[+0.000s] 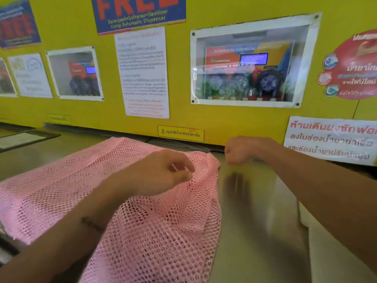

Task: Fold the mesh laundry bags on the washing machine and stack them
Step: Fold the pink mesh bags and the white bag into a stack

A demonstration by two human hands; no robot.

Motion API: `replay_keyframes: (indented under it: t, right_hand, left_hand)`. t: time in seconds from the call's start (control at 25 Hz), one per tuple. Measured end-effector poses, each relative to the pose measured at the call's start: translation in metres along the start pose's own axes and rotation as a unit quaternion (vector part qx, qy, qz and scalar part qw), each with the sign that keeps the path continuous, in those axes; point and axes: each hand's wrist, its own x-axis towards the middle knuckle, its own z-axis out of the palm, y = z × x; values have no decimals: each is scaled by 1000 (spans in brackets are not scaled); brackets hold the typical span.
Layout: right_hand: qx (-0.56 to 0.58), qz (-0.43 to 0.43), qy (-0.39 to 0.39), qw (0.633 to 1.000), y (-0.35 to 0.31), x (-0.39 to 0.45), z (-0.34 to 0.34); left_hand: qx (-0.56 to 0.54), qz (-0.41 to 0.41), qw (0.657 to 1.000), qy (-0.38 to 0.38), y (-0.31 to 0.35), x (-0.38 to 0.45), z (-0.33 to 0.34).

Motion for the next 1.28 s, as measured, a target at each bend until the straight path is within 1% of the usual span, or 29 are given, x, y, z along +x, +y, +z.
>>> replay_keyframes:
  t: [0.04,0.12,0.24,0.28,0.32,0.36,0.4,0.48,0.52,0.6,0.68,0.76,0.84,0.92,0.96,1.0,1.04,1.08,1.12,1.16,1.2,1.24,1.28]
  right_hand:
    - [-1,-2,4,1000,5,4,4]
    - [50,-1,42,998,9,10,7]
    - [75,-1,59,995,9,15,9]
    - [76,-6,59,995,8,19,12]
    - [79,-14,58,995,7,21,14]
    - [90,-28,61,994,7,24,18]
    - [109,-41,65,991,5,26,19]
    - [154,-56,72,984,1,30,20]
    - [176,-57,72,980,-1,32,20]
    - [220,-53,57,972,-6,37,22]
    - [239,-55,35,969,-10,42,24]
    - [247,-64,33,966,-13,45,29]
    - [259,-69,53,962,-10,43,30]
    - [268,-61,80,958,6,36,26]
    - [255,-52,80,962,17,30,23]
    - [240,-39,68,968,31,25,21]
    - [229,-23,49,972,44,18,20]
    - [222,-7,30,975,56,12,20]
    - [212,8,17,977,65,5,19]
    - [199,19,15,980,71,-1,17]
    - [182,20,23,983,75,-6,14]
    - [167,19,40,985,76,-11,10]
    - [160,16,62,985,73,-16,5]
  left_hand:
    - [9,4,1000,16,5,17,12]
    - [23,-18,1000,12,9,56,37]
    - [54,-96,994,15,6,104,65]
    - [72,-124,989,31,5,113,73]
    - [76,-148,984,64,5,119,77]
    - [55,-164,979,106,3,122,80]
    - [7,-178,974,142,-1,124,80]
    - [-138,-210,948,197,-14,126,73]
    - [-203,-227,929,212,-22,127,69]
    - [-264,-246,908,211,-30,127,63]
    - [-293,-252,899,207,-33,127,62]
    - [-283,-235,905,214,-32,126,61]
    - [-246,-194,917,246,-26,124,61]
    - [-220,-146,917,299,-16,119,60]
    - [-209,-124,919,311,-10,116,58]
    - [-202,-102,927,298,-5,115,58]
    - [-194,-73,945,253,-2,114,58]
    - [-181,-41,968,167,2,111,59]
    - [-159,-17,986,55,5,107,61]
    - [-129,-4,991,-32,8,102,63]
    - [-125,-3,990,-67,9,101,64]
    - [-156,-5,986,-57,9,101,64]
    - [-204,0,979,-21,9,102,62]
